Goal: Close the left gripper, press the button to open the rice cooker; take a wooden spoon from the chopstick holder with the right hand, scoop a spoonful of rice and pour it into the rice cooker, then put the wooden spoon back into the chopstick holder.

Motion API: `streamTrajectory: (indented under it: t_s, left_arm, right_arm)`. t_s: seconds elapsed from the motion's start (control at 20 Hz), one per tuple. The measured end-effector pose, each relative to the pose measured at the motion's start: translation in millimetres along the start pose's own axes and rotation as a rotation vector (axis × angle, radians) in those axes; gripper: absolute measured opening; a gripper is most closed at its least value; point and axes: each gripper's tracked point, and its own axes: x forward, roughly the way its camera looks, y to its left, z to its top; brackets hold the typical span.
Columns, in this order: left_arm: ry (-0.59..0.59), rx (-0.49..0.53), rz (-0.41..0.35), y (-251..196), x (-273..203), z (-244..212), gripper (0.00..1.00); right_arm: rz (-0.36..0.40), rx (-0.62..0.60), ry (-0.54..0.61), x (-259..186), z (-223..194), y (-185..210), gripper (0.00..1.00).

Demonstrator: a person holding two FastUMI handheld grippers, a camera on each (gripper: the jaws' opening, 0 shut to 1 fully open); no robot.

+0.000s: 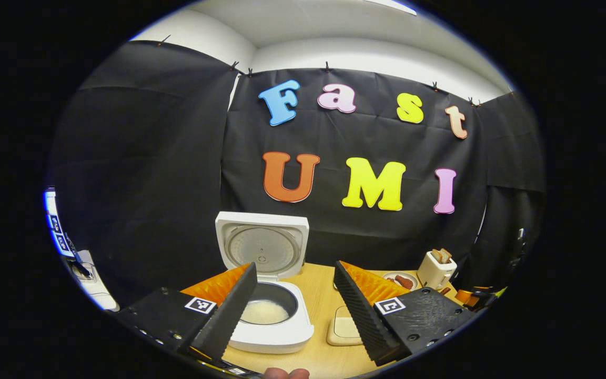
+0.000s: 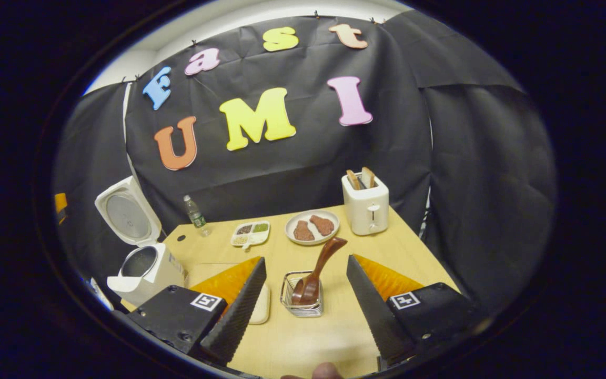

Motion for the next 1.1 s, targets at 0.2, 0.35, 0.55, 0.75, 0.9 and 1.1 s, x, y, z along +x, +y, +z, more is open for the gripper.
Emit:
streamTrajectory:
  t_s: [0.2, 0.35, 0.55, 0.75, 0.9, 1.1]
  left_arm:
    - [0.022, 0.006, 0.044, -5.5, -2.9, -8.2, 0.94]
    - [0.04, 0.004, 0.079, -7.4, -7.2, -12.8, 0.94]
    - [0.063, 0.006, 0.116, -1.1, -9.7, -16.9, 0.94]
    - [0.085, 0.002, 0.148, 6.6, -8.7, -23.0, 0.94]
    - [0.083, 0.005, 0.151, 9.5, -10.5, -22.5, 0.94]
    - [0.077, -0.004, 0.148, 15.1, -11.8, -22.8, 0.94]
  right_arm:
    - [0.03, 0.05, 0.083, 59.2, -24.7, -11.4, 0.96]
    - [0.052, 0.118, 0.157, 98.2, -43.4, -19.9, 0.85]
    - [0.06, 0.156, 0.211, 140.1, -56.4, -26.0, 0.8]
    - [0.051, 0.133, 0.219, 162.2, -59.4, -32.1, 0.44]
    - [0.055, 0.129, 0.223, 158.8, -59.7, -30.4, 0.31]
    - [0.061, 0.148, 0.237, 145.6, -62.0, -24.6, 0.22]
